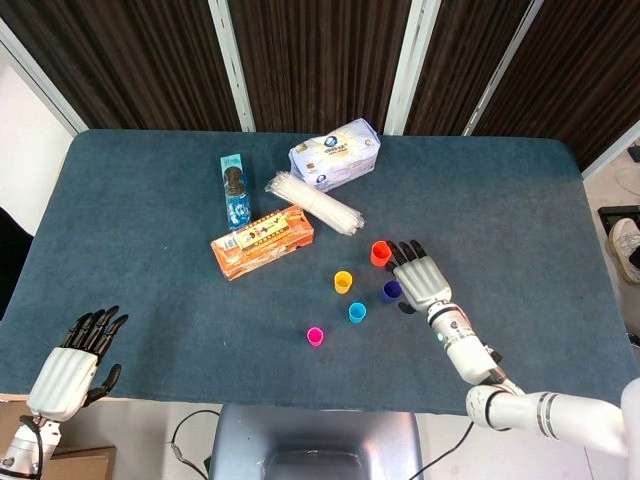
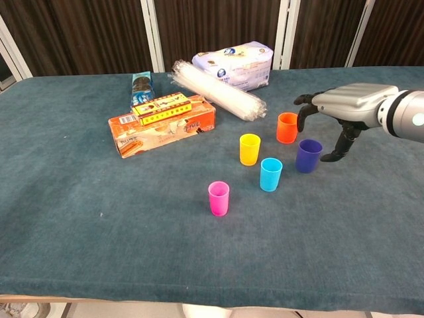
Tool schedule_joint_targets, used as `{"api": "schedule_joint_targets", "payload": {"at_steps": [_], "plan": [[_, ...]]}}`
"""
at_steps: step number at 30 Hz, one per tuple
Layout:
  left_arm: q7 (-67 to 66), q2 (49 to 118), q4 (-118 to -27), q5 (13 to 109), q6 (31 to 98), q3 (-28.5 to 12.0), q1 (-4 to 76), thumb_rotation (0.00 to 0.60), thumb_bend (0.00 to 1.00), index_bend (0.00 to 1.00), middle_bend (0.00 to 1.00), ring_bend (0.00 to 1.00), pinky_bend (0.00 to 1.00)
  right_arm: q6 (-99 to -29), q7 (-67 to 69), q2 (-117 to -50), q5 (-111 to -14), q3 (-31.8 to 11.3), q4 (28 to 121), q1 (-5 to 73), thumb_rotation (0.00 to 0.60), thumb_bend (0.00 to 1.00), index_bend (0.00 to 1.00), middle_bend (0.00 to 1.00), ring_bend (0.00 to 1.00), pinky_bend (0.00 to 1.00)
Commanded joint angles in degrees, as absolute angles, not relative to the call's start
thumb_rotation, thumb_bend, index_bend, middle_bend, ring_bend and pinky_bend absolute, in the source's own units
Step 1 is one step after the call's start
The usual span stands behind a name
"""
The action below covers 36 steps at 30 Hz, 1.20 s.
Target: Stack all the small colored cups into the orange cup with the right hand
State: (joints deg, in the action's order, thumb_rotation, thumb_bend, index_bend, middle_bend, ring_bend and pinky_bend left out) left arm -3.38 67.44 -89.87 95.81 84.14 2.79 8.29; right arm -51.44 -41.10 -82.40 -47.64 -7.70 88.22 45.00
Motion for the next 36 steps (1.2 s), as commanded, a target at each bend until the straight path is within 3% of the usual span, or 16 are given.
{"api": "schedule_joint_targets", "payload": {"at_steps": [1,17,27,36], "plan": [[-3.4,67.4,-89.9,95.8,84.1,2.8,8.3,0.600,0.44,0.00,0.00,0.00,0.10,-51.2,-40.9,-83.1,-47.4,-7.4,87.6,45.5,0.600,0.38,0.42,0.00,0.00,0.00],[-4.2,67.9,-89.7,96.5,82.3,3.6,9.0,0.600,0.44,0.00,0.00,0.00,0.10,-52.8,-41.0,-84.8,-45.2,-6.2,86.1,47.1,0.600,0.49,0.58,0.02,0.00,0.00],[-5.1,68.4,-89.7,96.2,81.6,3.7,9.2,0.600,0.44,0.00,0.00,0.00,0.10,-59.6,-33.9,-81.8,-47.9,-12.9,89.4,46.3,0.600,0.49,0.59,0.04,0.00,0.00],[-5.7,68.8,-89.5,95.4,80.9,3.5,9.5,0.600,0.44,0.00,0.00,0.00,0.10,-60.1,-36.4,-87.0,-45.4,-15.1,81.5,49.5,0.600,0.49,0.59,0.04,0.00,0.00]]}}
